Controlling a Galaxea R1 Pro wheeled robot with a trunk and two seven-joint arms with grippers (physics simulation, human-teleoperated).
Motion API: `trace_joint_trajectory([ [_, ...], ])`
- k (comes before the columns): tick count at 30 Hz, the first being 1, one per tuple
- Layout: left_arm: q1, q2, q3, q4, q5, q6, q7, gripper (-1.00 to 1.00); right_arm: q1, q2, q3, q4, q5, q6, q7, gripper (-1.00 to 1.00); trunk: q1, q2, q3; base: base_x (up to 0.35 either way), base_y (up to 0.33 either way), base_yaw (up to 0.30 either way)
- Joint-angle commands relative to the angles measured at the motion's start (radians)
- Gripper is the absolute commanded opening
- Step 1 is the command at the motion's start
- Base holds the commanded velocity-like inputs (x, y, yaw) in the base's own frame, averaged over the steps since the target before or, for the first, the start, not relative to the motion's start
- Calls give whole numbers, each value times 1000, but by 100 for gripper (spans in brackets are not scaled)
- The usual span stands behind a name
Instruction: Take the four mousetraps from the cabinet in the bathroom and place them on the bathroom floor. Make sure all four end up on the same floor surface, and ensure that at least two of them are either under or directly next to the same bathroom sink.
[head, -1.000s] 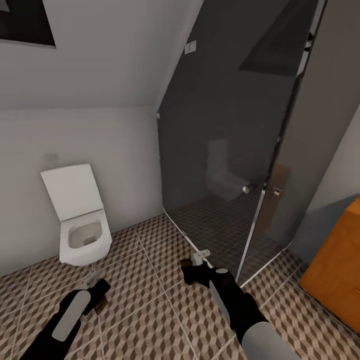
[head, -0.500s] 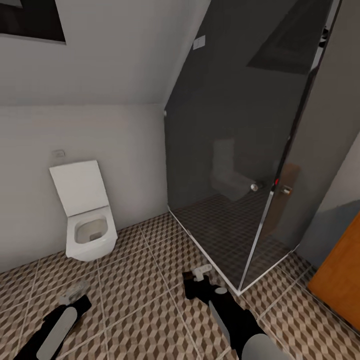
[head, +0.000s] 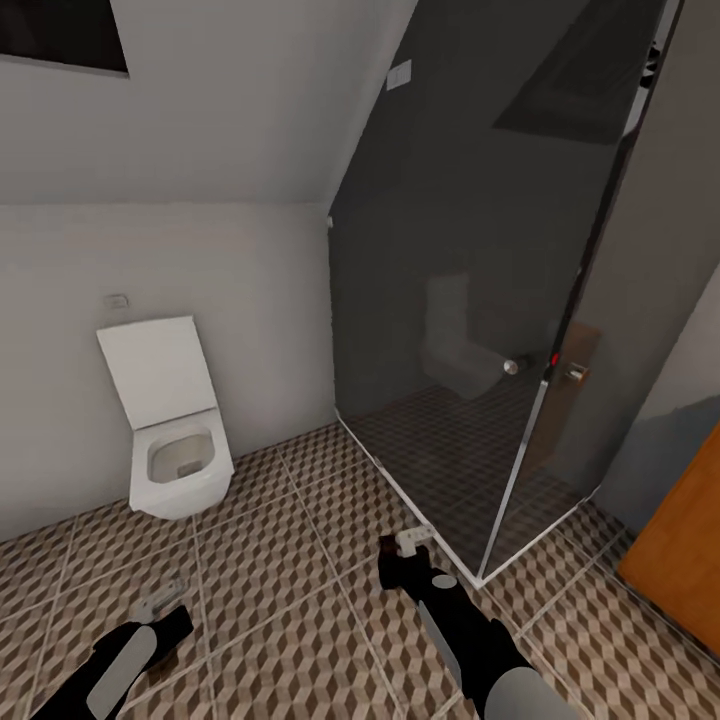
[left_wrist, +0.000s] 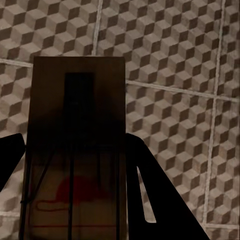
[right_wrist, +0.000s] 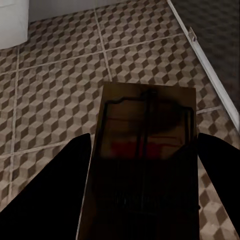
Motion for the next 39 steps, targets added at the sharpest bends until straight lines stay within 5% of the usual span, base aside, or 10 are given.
trace_joint_trajectory([
  [1,-1,0,0,2,-1,0,-4,-100,0,0,-1,-4,-2,16,-3,-100,4,-7,-3,0,0,0],
  [8,-2,-7,-5,-24,-3,-4,79,-100,-53,0,-6,28,-1,168,110,-100,31,-56,-25,0,0,128],
  [13,-2,-30,-10,-55,-2,-1,98,-100,-124,0,-7,155,-2,179,134,-100,50,-91,-41,0,0,265],
  [18,-2,-46,-14,-83,-3,1,106,-100,-140,-3,-6,111,-2,180,141,-100,69,-126,-56,0,0,287],
  [24,-9,-62,-82,-116,-3,2,134,-100,-128,-6,-4,-18,5,193,141,-100,92,-168,-75,0,0,293],
  [29,-63,-121,-139,-114,-5,7,188,-100,-107,-8,-5,-45,9,196,142,-100,111,-203,-91,0,0,295],
  [32,-134,-151,-169,-93,-6,46,208,-100,-76,-34,-7,-51,9,191,146,-100,123,-224,-100,0,0,295],
  [35,-212,-181,-191,-47,-7,94,216,-100,-60,-106,-5,-55,4,188,174,-100,134,-245,-110,0,0,295],
  [36,-243,-193,-199,-30,-7,107,221,-100,-56,-143,-7,-57,2,187,220,-100,138,-252,-113,0,0,295],
  [39,-270,-206,-210,-4,-8,105,230,-100,-52,-203,-11,-60,3,183,346,-100,150,-273,-122,0,0,295],
])
